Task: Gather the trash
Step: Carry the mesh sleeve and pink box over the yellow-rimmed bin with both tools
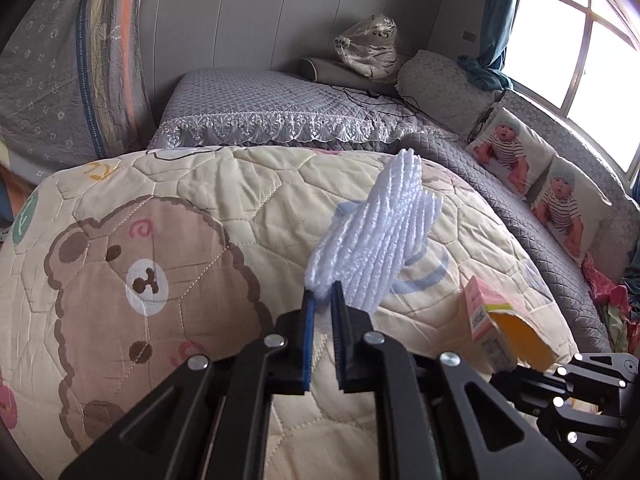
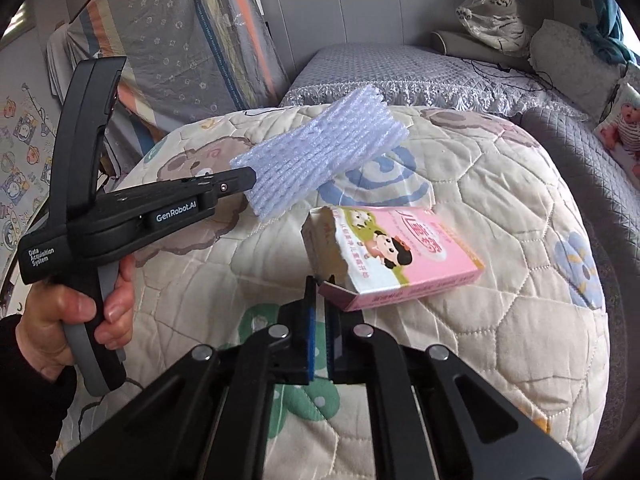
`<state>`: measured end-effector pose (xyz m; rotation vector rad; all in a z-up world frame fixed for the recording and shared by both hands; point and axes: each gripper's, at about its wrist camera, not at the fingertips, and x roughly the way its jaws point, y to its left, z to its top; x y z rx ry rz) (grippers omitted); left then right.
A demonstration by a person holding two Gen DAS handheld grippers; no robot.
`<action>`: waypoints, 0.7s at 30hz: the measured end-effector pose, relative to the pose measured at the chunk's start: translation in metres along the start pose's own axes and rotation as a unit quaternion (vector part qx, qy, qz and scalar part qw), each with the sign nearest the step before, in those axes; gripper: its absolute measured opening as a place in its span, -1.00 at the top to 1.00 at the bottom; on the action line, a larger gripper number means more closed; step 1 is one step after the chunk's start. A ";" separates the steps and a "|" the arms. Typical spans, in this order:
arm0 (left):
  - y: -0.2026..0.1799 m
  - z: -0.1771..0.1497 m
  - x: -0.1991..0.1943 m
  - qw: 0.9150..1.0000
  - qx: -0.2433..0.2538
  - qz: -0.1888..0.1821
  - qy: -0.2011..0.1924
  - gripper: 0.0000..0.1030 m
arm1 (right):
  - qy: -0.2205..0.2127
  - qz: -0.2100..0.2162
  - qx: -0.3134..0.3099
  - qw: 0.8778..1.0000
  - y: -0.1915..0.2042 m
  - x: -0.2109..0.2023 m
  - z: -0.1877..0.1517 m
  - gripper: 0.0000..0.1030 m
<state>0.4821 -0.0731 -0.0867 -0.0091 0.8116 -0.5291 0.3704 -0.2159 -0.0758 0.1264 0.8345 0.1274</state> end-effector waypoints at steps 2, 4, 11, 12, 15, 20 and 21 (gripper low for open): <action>-0.002 -0.002 -0.008 1.000 -0.004 -0.001 -0.004 0.86 | -0.009 -0.007 -0.008 1.000 0.000 -0.009 -0.003 0.96; -0.004 -0.006 -0.019 1.000 -0.004 0.001 -0.009 0.86 | -0.011 -0.009 -0.010 1.000 -0.001 -0.017 -0.006 0.96; -0.022 -0.025 -0.059 1.000 0.006 -0.001 -0.025 0.86 | -0.035 -0.021 -0.024 0.999 -0.007 -0.052 -0.020 0.96; -0.025 -0.028 -0.064 1.000 0.006 -0.003 -0.027 0.86 | -0.037 -0.020 -0.023 0.999 -0.008 -0.058 -0.022 0.96; -0.033 -0.038 -0.080 0.999 0.009 -0.004 -0.031 0.86 | -0.043 -0.022 -0.027 0.998 -0.013 -0.076 -0.031 0.96; -0.053 -0.057 -0.105 0.999 0.014 -0.015 -0.038 0.86 | -0.051 -0.023 -0.032 0.998 -0.019 -0.104 -0.045 0.96; -0.058 -0.061 -0.110 0.999 0.017 -0.014 -0.040 0.86 | -0.054 -0.023 -0.034 0.998 -0.020 -0.110 -0.048 0.96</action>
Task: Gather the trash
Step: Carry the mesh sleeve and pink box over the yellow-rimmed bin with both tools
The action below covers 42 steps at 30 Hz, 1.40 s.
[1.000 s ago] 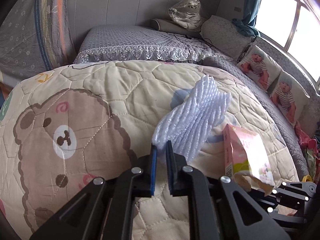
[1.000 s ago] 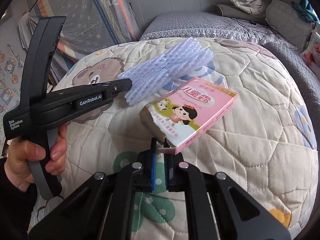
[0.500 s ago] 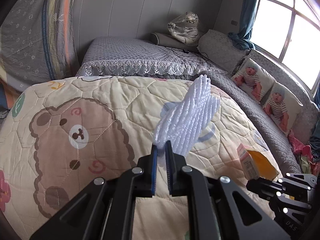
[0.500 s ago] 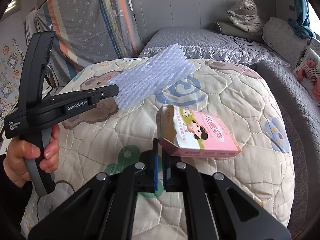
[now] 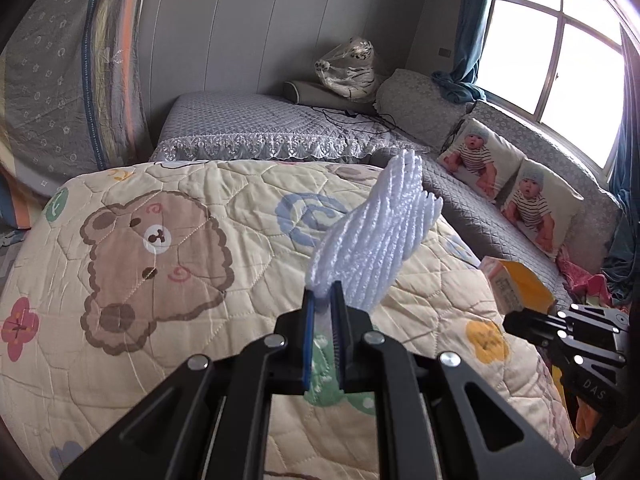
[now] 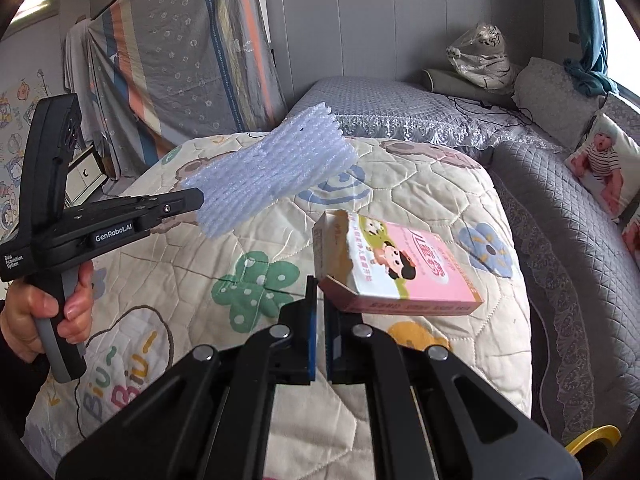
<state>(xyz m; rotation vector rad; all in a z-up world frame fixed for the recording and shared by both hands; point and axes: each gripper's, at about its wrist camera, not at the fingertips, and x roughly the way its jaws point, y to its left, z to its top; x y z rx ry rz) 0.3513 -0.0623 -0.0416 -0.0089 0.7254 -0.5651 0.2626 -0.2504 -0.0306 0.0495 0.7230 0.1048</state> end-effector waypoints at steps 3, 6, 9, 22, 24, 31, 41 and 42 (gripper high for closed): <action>-0.013 -0.008 -0.011 1.000 0.005 -0.005 -0.001 0.86 | -0.006 0.000 0.002 1.000 -0.006 -0.018 -0.007 0.96; -0.028 -0.015 -0.021 1.000 0.007 -0.011 -0.004 0.86 | -0.014 0.000 0.006 1.000 -0.012 -0.037 -0.015 0.96; -0.044 -0.019 -0.030 1.000 0.012 -0.017 -0.007 0.86 | -0.022 -0.002 0.009 1.000 -0.017 -0.056 -0.024 0.96; -0.134 -0.036 -0.050 0.997 0.050 -0.048 -0.015 0.85 | -0.051 -0.044 0.039 0.997 -0.066 -0.132 -0.069 0.96; -0.150 -0.039 -0.051 0.997 0.059 -0.055 -0.016 0.85 | -0.054 -0.056 0.048 0.996 -0.076 -0.142 -0.078 0.96; -0.221 -0.050 -0.055 0.990 0.103 -0.089 -0.022 0.85 | -0.062 -0.105 0.077 0.990 -0.113 -0.176 -0.117 0.96; -0.315 -0.073 -0.041 0.980 0.150 -0.131 -0.002 0.84 | -0.055 -0.166 0.136 0.975 -0.158 -0.208 -0.176 0.96; -0.323 -0.076 -0.038 0.979 0.154 -0.137 0.002 0.84 | -0.052 -0.170 0.145 0.973 -0.163 -0.209 -0.182 0.96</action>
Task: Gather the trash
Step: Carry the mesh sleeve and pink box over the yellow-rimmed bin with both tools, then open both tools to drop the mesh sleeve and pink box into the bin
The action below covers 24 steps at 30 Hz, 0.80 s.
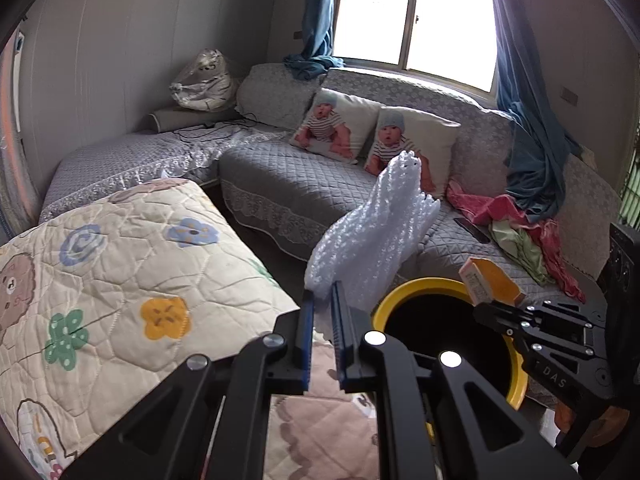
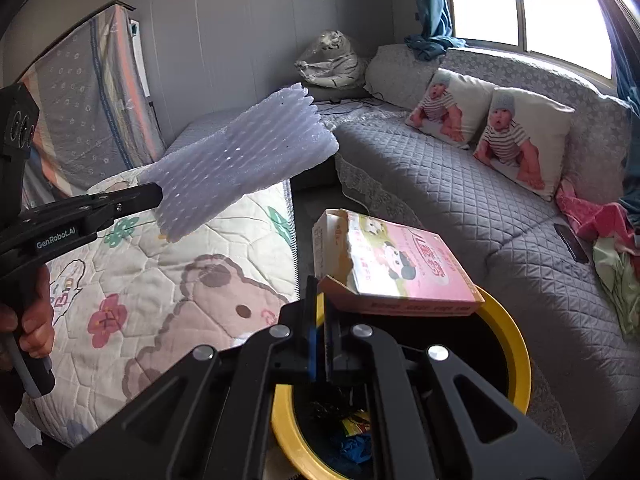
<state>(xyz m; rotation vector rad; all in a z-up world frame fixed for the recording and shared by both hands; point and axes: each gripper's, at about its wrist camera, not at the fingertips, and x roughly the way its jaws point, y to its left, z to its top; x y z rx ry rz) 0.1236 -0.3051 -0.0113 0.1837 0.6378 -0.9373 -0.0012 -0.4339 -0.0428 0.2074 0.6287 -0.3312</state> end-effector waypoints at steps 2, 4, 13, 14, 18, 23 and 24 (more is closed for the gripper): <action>-0.017 -0.003 0.012 1.000 0.011 -0.012 0.008 0.84 | 0.009 -0.006 0.015 1.000 -0.013 0.002 -0.008 0.96; -0.032 -0.005 0.025 0.999 0.019 -0.021 0.017 0.84 | 0.017 -0.014 0.031 0.999 -0.024 0.004 -0.016 0.96; -0.067 -0.016 0.081 0.996 0.026 -0.052 0.062 0.83 | 0.053 -0.040 0.062 0.996 -0.057 0.018 -0.049 0.96; -0.070 -0.017 0.086 0.996 0.028 -0.051 0.065 0.83 | 0.058 -0.041 0.064 0.995 -0.060 0.020 -0.052 0.96; -0.084 -0.019 0.103 0.994 0.031 -0.063 0.083 0.83 | 0.070 -0.043 0.076 0.994 -0.068 0.024 -0.061 0.96; -0.093 -0.025 0.117 0.992 0.026 -0.071 0.098 0.83 | 0.076 -0.042 0.086 0.992 -0.075 0.026 -0.066 0.96; -0.093 -0.026 0.119 0.992 0.024 -0.072 0.099 0.83 | 0.079 -0.041 0.088 0.992 -0.075 0.027 -0.068 0.96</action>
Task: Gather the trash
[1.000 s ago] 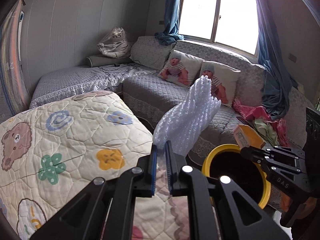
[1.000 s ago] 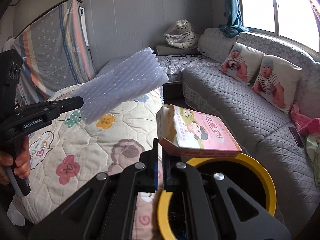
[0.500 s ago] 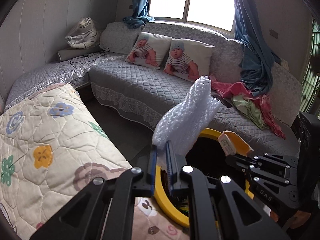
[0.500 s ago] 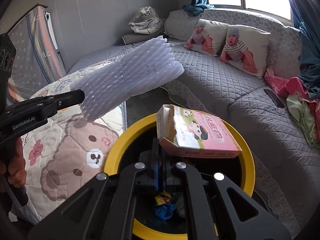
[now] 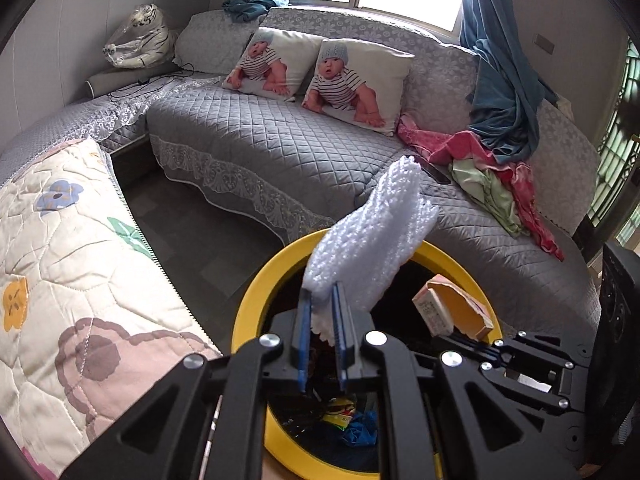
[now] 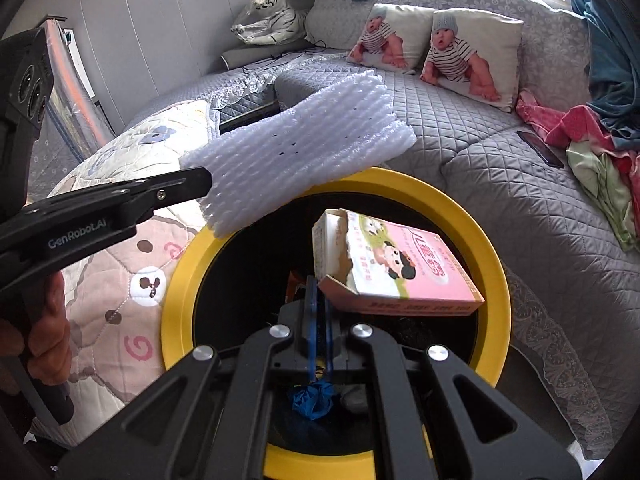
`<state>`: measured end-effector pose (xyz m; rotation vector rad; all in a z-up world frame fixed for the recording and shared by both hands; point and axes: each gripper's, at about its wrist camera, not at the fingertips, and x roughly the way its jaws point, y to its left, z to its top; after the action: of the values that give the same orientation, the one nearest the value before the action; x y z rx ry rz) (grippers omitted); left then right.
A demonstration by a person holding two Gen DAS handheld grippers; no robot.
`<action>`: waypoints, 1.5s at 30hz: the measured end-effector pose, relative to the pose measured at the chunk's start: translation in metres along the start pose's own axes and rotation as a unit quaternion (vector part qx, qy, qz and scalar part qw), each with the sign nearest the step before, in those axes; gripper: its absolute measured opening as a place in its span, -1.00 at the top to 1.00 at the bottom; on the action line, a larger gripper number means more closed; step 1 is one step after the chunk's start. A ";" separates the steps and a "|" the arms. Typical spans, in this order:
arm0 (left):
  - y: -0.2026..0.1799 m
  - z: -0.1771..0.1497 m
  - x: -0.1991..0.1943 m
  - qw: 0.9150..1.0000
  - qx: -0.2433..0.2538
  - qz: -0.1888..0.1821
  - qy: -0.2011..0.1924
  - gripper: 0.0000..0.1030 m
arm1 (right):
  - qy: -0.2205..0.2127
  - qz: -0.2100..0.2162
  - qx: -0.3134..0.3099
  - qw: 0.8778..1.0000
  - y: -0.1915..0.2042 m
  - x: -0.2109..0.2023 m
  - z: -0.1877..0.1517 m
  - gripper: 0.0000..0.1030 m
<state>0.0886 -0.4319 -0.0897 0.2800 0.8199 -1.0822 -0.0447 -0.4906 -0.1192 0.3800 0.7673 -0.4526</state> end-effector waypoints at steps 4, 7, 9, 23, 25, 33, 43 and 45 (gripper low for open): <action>0.002 -0.001 0.005 1.000 -0.011 -0.001 0.007 0.82 | 0.007 0.003 0.000 1.000 0.001 0.002 -0.003 0.96; 0.004 -0.002 0.007 1.000 -0.021 -0.002 0.009 0.78 | 0.012 0.009 0.001 1.000 0.000 0.004 -0.004 0.94; 0.006 -0.002 0.006 1.000 -0.024 0.001 0.008 0.64 | 0.015 0.009 -0.004 1.000 0.001 0.005 -0.005 0.94; 0.032 -0.002 -0.007 0.997 -0.079 0.020 -0.012 -0.42 | 0.030 -0.016 0.020 0.999 -0.011 0.014 -0.001 -0.11; 0.038 -0.002 -0.013 0.996 -0.088 0.022 -0.019 -0.48 | 0.023 -0.015 0.026 0.999 -0.012 0.011 0.000 -0.12; 0.068 -0.005 -0.054 0.990 -0.106 0.063 -0.063 -0.85 | 0.007 -0.043 0.018 0.999 -0.004 0.005 0.008 -0.13; 0.112 -0.025 -0.111 0.981 -0.114 0.119 -0.099 -0.85 | -0.041 -0.059 -0.027 0.997 0.042 -0.005 0.020 -0.48; 0.117 -0.031 -0.125 0.977 -0.104 0.152 -0.104 -0.85 | -0.055 -0.054 -0.038 0.996 0.056 -0.009 0.022 -0.59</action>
<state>0.1485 -0.2754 -0.0424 0.1080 0.6700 -0.7188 -0.0089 -0.4523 -0.0897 0.2408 0.6976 -0.5396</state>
